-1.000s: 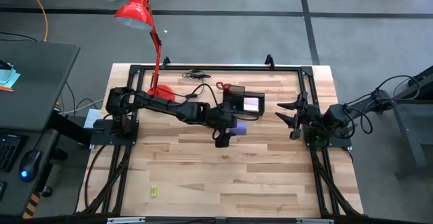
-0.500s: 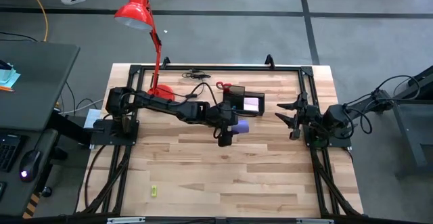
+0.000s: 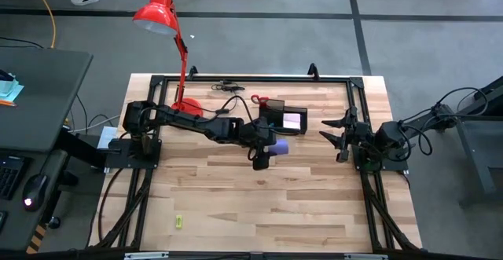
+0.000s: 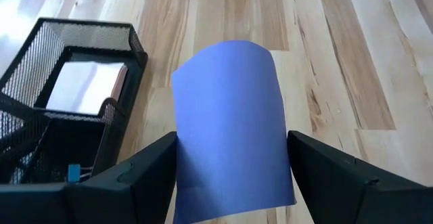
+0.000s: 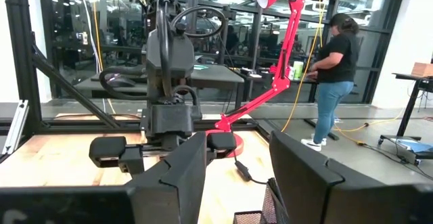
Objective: Pick and place office supplies into organizer
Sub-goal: Put the blue sticky note into the black desk organizer
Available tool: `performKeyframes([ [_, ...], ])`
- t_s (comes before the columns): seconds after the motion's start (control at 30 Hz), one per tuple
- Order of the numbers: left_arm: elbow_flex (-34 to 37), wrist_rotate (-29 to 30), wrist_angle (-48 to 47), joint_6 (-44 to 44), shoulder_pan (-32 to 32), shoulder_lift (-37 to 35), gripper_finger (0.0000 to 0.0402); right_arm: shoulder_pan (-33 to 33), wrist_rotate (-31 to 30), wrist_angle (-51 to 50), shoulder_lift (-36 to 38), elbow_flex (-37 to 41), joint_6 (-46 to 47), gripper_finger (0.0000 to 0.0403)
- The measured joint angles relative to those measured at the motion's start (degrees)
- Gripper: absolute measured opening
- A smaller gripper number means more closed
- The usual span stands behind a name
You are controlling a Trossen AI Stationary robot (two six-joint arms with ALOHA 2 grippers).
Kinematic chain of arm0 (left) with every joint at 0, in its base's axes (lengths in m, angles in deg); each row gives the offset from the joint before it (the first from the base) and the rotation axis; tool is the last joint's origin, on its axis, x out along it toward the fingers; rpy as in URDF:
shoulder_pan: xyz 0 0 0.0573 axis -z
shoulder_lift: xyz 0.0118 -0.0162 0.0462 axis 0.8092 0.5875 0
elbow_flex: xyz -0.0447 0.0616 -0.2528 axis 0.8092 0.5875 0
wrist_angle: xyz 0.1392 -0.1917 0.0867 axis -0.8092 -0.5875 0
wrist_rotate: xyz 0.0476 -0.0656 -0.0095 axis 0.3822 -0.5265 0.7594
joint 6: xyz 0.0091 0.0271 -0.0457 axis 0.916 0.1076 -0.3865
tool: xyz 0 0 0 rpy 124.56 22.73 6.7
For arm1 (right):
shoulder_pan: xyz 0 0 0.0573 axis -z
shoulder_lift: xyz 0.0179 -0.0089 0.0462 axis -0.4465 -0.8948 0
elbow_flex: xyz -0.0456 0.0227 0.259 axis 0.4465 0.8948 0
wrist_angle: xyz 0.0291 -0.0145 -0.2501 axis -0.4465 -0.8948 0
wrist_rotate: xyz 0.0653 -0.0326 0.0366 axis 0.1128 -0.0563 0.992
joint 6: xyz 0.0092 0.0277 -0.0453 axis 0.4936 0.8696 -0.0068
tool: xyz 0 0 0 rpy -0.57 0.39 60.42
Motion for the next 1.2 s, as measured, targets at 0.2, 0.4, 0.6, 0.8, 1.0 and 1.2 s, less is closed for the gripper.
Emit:
performKeyframes([
  [0.2, 0.00, 0.00, 1.74, 0.42, 0.00, -0.04, 0.0257, 0.00, 0.00, 0.02, 0.00, 0.00, -0.01, 0.0156],
  [0.4, -0.02, -0.02, 4.10, 1.72, 0.00, -0.07, 0.0257, 0.00, 0.00, 0.02, 0.00, 0.00, 0.83, 0.0158],
  [0.6, -0.02, 0.26, 5.89, 5.06, 0.00, -0.08, 0.0257, 0.00, 0.99, 2.41, 0.06, 0.00, 24.25, 0.0157],
  [0.8, -0.01, 1.56, 8.03, 8.99, 0.00, -0.09, 0.0257, 0.00, 1.99, 2.57, 0.02, 0.00, 51.77, 0.0158],
  [1.0, 0.00, 3.42, 10.54, 11.59, 0.00, -0.09, 0.0257, 0.00, 2.97, 1.74, -1.20, 0.00, 56.04, 0.0158],
  [1.2, -0.01, 3.62, 13.28, 14.43, 0.00, -0.09, 0.0257, 0.00, 0.69, 4.72, -3.05, 0.00, 57.00, 0.0156],
])
